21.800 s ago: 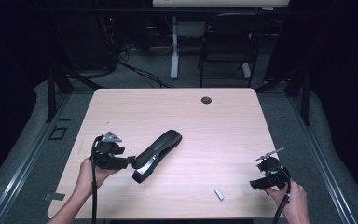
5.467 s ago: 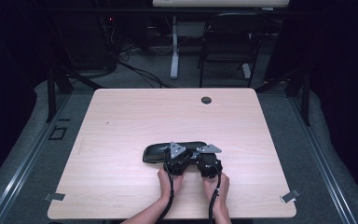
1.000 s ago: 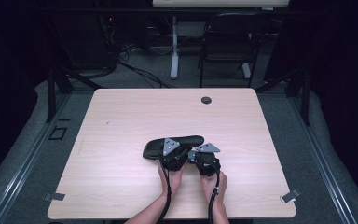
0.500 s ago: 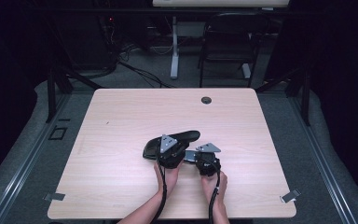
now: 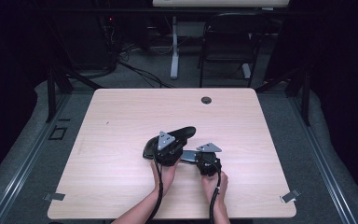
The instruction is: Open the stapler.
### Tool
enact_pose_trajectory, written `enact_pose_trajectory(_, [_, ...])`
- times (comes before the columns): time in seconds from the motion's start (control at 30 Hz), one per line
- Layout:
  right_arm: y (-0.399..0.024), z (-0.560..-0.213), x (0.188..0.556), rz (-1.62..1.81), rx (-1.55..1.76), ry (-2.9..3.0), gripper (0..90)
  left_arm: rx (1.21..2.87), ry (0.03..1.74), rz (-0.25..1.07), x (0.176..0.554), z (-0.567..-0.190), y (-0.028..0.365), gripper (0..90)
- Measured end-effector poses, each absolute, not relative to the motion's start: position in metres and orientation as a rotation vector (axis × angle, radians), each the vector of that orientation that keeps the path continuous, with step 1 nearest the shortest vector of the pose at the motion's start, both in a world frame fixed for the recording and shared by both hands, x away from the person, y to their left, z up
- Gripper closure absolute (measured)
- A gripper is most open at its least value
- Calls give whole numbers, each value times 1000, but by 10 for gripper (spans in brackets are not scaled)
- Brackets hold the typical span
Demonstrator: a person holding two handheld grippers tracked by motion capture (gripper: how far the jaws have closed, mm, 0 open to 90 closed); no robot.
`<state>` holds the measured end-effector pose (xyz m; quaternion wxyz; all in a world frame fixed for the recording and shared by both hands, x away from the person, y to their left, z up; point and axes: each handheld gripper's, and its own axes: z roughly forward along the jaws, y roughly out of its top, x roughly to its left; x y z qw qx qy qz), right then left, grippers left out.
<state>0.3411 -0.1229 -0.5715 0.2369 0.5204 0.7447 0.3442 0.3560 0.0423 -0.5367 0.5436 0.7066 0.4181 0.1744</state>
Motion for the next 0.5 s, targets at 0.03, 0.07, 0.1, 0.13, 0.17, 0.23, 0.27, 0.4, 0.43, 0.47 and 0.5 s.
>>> enact_pose_trajectory(0.03, [-123,-571,341,943,1427,2042,900,1674,992,418,356,-536,42,900])
enact_pose_trajectory(0.07, [-123,-571,341,944,1429,2043,900,1676,990,419,356,-535,43,900])
enact_pose_trajectory(0.1, [-123,-571,341,943,1429,2042,900,1678,988,423,356,-533,43,900])
enact_pose_trajectory(0.13, [-123,-571,341,943,1429,2044,900,1679,987,427,356,-532,44,900])
enact_pose_trajectory(0.17, [-124,-571,341,939,1429,2044,900,1679,984,430,357,-531,45,900])
enact_pose_trajectory(0.23, [-124,-571,341,944,1430,2043,900,1684,979,436,357,-528,46,900])
enact_pose_trajectory(0.27, [-124,-571,341,943,1429,2043,900,1686,979,441,357,-527,46,900])
enact_pose_trajectory(0.4, [-125,-571,341,942,1434,2047,900,1693,976,448,358,-524,49,900])
enact_pose_trajectory(0.43, [-125,-571,341,942,1434,2048,900,1693,975,449,358,-523,49,900])
enact_pose_trajectory(0.47, [-125,-571,341,942,1434,2048,900,1696,973,452,358,-522,50,900])
enact_pose_trajectory(0.5, [-126,-571,341,940,1434,2049,900,1695,973,455,358,-521,50,900])
